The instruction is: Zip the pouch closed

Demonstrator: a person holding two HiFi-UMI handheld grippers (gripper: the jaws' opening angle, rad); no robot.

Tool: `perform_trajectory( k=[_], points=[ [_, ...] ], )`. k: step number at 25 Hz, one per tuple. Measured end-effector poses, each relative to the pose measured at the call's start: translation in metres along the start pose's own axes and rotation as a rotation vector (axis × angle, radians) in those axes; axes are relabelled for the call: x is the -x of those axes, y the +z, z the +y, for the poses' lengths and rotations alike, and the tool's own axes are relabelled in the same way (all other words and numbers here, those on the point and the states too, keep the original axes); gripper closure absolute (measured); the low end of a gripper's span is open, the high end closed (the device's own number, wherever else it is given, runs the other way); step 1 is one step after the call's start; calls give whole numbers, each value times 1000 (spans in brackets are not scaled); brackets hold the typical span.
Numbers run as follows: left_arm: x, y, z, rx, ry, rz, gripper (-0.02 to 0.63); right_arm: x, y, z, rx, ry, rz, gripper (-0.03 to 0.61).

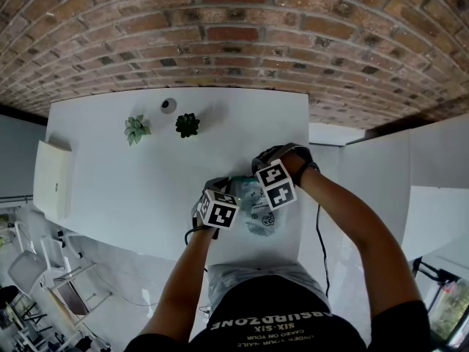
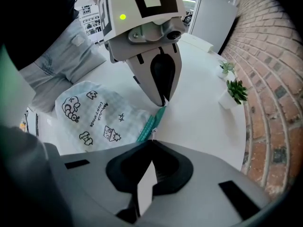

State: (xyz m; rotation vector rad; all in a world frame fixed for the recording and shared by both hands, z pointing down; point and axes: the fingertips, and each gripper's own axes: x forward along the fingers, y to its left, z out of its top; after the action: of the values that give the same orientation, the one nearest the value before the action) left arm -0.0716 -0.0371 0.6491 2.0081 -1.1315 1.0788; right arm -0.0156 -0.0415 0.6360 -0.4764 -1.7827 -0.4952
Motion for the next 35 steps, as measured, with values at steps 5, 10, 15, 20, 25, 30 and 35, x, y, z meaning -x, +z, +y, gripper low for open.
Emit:
perform_trajectory(
  k=[5, 10, 15, 20, 25, 30, 35],
  points=[
    [-1, 0, 0, -1, -1, 1, 589, 0, -4, 2, -3, 5, 8, 578],
    [-1, 0, 1, -2, 2, 0, 589, 1, -4, 3, -10, 4, 6, 578],
    [0, -1, 0, 0, -4, 7, 589, 3, -4, 5, 0, 5, 15, 580],
    [0, 0, 1, 5, -15, 23, 589, 2, -5, 6, 0, 3, 16, 578],
    [0, 0, 0, 3, -5, 24, 589, 2, -5, 7, -11, 2, 17, 578],
    [-1, -1, 1, 7, -10, 31, 589, 2, -5, 8, 8, -2, 28, 578],
    [-1, 0, 1, 11, -11, 34, 589, 0, -9, 9, 18, 8, 51, 580]
  ],
)
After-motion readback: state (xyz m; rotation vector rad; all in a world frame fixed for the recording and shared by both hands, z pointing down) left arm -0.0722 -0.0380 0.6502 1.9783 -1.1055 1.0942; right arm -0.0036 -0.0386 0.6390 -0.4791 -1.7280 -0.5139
